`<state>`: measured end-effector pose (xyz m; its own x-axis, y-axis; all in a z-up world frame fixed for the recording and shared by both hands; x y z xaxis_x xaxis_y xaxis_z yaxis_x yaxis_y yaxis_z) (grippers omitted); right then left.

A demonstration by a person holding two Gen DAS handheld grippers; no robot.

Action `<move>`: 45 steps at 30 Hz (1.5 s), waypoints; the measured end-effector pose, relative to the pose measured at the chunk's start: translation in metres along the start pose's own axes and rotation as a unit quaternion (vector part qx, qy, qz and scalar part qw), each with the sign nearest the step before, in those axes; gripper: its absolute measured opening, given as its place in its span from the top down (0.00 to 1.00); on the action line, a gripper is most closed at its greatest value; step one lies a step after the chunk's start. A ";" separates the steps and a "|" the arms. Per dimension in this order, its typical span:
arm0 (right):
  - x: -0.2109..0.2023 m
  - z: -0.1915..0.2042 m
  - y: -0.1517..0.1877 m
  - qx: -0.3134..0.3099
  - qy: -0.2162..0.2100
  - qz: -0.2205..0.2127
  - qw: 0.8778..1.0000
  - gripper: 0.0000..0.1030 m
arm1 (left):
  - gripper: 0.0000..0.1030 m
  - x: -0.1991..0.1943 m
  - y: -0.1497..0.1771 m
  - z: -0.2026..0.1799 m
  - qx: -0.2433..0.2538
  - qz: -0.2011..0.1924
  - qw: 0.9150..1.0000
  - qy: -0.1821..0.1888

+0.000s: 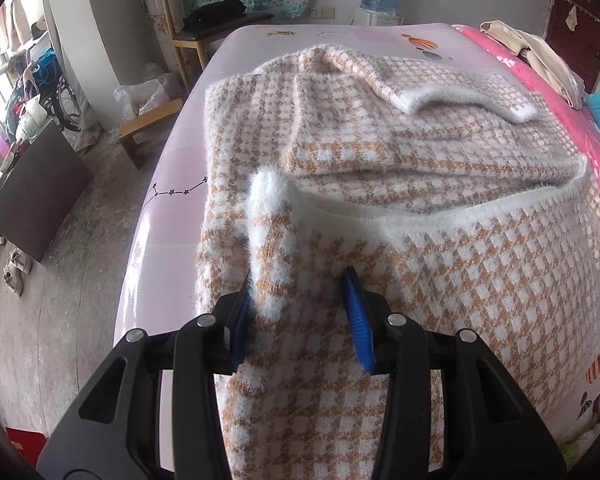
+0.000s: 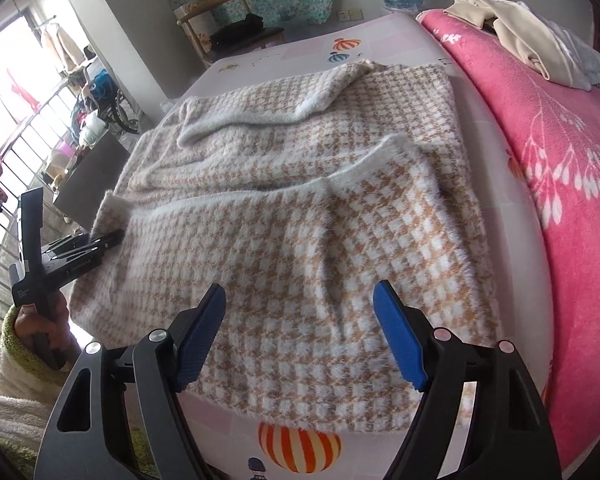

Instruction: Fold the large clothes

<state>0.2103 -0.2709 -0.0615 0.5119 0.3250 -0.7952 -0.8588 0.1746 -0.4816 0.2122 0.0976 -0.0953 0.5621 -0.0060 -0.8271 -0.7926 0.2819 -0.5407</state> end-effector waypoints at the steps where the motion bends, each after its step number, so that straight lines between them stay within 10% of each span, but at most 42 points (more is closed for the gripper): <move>1: -0.003 -0.007 -0.004 0.005 0.005 -0.006 1.000 0.30 | 0.60 0.000 0.000 0.000 0.000 0.001 1.000 -0.001; 21: 0.050 -0.063 -0.055 0.055 -0.003 0.040 0.998 0.67 | 0.59 0.002 -0.002 -0.001 -0.017 0.013 1.000 -0.009; 45: 0.064 -0.044 -0.052 -0.017 0.088 0.032 0.995 0.77 | 0.59 0.004 -0.003 -0.001 -0.019 0.021 1.000 -0.011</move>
<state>0.2891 -0.3003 -0.1039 0.4533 0.1659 -0.8758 -0.8906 0.1252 -0.4373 0.2166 0.0961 -0.0968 0.5322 0.0273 -0.8462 -0.8243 0.2448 -0.5105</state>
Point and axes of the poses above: each gripper's, at about its wrist camera, not at the fingertips, and x roughly the way its jaws point, z to its left, y to its underside, the point moved 7 cm from there along x, roughly the way its jaws point, and after that the axes turned 11 degrees about x, right-handed, at the moved point
